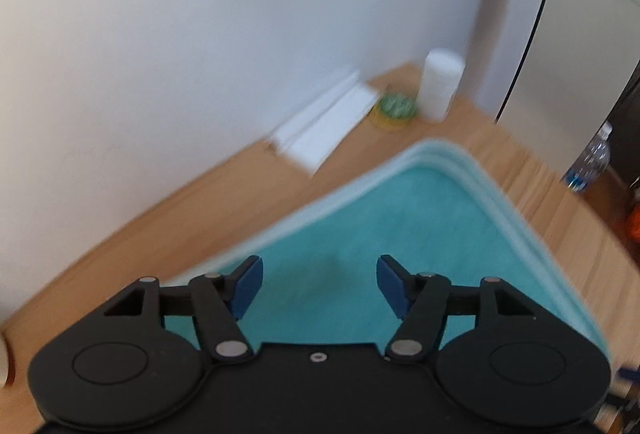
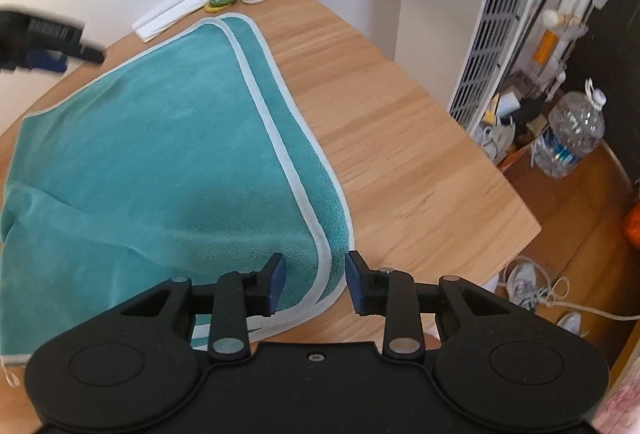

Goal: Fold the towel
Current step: 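Grasp the folded towel edge with the left gripper while the right gripper pinches its corner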

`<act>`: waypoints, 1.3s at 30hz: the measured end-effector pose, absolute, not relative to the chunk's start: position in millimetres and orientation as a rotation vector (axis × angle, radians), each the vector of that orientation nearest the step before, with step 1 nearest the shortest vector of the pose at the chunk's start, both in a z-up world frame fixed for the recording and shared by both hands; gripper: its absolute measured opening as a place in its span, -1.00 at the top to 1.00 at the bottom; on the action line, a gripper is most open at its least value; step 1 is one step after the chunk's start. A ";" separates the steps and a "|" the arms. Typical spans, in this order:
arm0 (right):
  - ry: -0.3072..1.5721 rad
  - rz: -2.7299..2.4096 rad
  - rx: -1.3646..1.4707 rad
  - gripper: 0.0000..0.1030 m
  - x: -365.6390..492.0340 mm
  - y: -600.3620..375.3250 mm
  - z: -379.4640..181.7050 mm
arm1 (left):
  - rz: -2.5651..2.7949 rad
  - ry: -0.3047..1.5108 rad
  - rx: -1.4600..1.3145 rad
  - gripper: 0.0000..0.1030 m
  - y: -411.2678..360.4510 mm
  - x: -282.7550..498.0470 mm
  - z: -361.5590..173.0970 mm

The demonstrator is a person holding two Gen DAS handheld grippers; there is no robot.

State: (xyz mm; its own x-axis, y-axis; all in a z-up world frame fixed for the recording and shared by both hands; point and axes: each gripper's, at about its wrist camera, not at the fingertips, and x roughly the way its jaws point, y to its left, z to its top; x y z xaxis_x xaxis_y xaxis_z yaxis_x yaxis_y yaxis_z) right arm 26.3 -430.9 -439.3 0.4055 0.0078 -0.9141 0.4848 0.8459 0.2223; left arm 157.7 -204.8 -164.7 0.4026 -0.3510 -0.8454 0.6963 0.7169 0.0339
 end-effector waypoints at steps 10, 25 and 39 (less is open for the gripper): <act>1.111 -0.426 0.604 0.29 20.5 -424.4 -446.6 | -0.747 0.919 0.482 -0.33 -299.6 166.6 -183.1; 1.079 -0.478 0.602 0.75 15.5 -418.4 -438.9 | -0.750 0.929 0.577 0.82 -337.5 156.7 -215.3; 1.081 -0.450 0.498 0.64 12.3 -402.1 -421.4 | -0.770 0.841 0.572 0.85 -329.6 149.0 -184.4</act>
